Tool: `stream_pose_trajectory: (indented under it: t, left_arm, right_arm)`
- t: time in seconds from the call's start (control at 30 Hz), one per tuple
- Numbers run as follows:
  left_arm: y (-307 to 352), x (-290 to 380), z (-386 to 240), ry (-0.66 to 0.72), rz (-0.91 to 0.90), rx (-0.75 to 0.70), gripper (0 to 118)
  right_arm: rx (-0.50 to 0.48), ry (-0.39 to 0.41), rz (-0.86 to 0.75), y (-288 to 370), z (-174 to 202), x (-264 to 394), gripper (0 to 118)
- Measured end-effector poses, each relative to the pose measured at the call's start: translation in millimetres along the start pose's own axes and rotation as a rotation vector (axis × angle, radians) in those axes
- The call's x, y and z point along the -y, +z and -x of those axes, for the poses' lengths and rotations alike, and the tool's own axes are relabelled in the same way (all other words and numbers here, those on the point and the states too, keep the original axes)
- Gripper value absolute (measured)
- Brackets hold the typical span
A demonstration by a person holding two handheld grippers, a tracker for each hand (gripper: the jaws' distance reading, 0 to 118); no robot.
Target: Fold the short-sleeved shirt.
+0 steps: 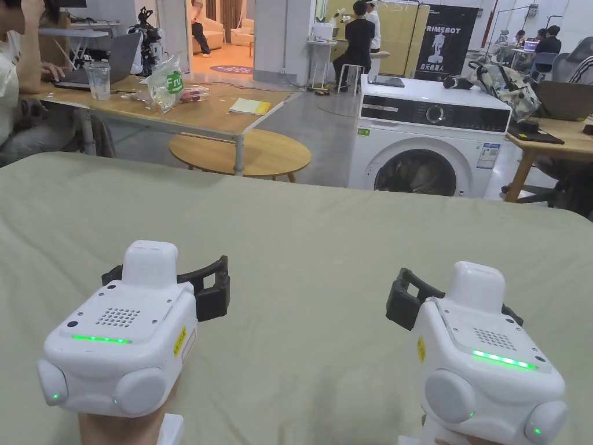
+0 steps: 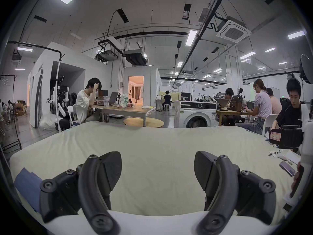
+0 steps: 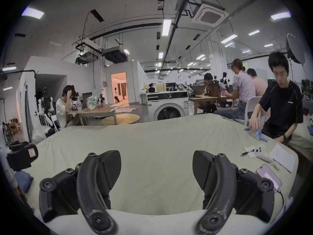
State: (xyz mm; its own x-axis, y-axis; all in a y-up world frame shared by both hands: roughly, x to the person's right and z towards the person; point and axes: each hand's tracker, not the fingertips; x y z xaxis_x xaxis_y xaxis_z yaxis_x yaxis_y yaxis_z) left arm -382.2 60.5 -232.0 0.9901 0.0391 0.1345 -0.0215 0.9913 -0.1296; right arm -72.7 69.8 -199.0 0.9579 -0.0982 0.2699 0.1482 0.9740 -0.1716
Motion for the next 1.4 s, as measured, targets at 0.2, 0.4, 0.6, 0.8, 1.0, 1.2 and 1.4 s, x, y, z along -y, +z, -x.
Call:
stream_pose_trajectory:
  t: [0.2,0.4,0.6,0.8,1.0,1.2,1.4]
  left_arm:
    - [1,-1,-3,-0.019,-0.004,0.002,89]
    - [0,-1,-7,-0.053,-0.015,-0.006,89]
    - [0,1,-7,-0.061,-0.021,-0.017,89]
    - [1,1,-6,-0.069,-0.018,-0.011,89]
    - [1,2,-5,-0.076,-0.009,-0.007,89]
    - [1,4,-4,-0.065,-0.007,-0.002,89]
    - [0,6,-3,-0.056,-0.001,0.001,89]
  right_arm:
    - [-0.008,-0.017,0.013,-1,-1,0,88]
    - [0.023,0.034,-0.017,-3,1,6,88]
    - [0.027,0.08,-0.008,-9,0,11,88]
    - [0.017,0.064,0.035,-12,-6,10,88]
    - [0.025,0.064,0.026,-12,-8,12,88]
    - [-0.003,0.065,0.026,-11,-10,13,88]
    - [-0.05,-0.004,0.122,-16,-15,5,88]
